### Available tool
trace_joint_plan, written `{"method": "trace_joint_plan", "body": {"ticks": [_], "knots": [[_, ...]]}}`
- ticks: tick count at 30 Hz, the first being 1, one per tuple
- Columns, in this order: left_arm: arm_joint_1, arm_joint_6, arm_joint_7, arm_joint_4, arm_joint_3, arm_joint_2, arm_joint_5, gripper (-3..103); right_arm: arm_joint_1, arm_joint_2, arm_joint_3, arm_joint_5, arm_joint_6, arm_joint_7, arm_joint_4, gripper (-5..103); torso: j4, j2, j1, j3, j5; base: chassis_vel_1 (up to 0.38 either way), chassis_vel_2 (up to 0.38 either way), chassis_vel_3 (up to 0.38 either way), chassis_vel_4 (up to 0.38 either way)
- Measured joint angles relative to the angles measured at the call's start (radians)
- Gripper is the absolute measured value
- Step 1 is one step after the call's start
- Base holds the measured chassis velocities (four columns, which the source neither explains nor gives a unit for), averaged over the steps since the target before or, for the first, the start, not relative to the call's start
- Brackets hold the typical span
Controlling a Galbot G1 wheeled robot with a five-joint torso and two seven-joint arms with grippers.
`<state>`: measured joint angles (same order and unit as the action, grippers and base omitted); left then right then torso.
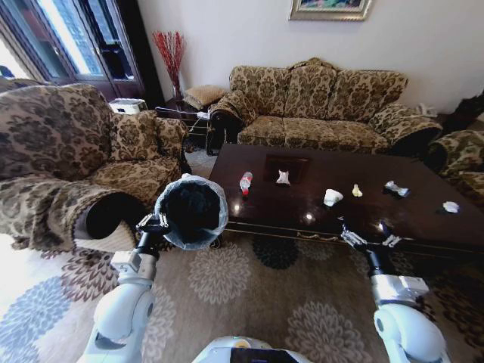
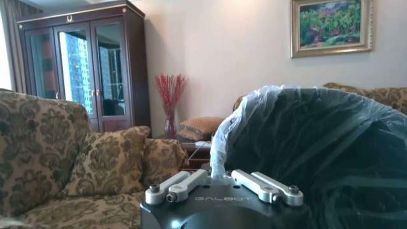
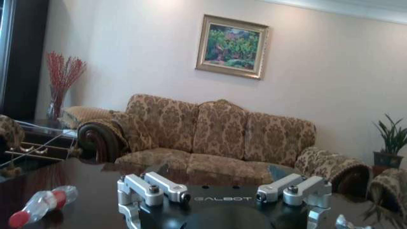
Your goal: Move to the front of the table and place the trash on the table into the trash bin.
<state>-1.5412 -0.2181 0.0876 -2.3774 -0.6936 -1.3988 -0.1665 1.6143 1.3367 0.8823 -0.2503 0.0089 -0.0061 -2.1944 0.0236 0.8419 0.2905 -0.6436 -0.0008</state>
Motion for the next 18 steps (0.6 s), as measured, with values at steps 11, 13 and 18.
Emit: {"method": "trace_joint_plan", "body": {"ticks": [11, 13, 18], "knots": [[-0.004, 0.003, -0.001, 0.000, 0.002, -0.003, 0.002, 2, 0.004, 0.000, 0.001, 0.000, 0.004, 0.004, 0.002, 100, -0.0003, 0.000, 0.000, 0.000, 0.0000, -0.305, 0.309, 0.301, -0.303], [-0.005, 0.003, -0.001, 0.001, 0.002, -0.003, 0.002, 2, 0.004, 0.000, 0.001, 0.000, 0.004, 0.004, 0.002, 100, -0.0002, 0.000, 0.000, 0.000, 0.0000, -0.311, 0.279, 0.322, -0.303], [-0.005, 0.003, -0.001, 0.001, 0.002, -0.003, 0.002, 2, 0.004, 0.000, 0.001, 0.000, 0.004, 0.004, 0.002, 100, -0.0003, 0.000, 0.000, 0.000, -0.0003, -0.286, 0.299, 0.306, -0.306]]}}
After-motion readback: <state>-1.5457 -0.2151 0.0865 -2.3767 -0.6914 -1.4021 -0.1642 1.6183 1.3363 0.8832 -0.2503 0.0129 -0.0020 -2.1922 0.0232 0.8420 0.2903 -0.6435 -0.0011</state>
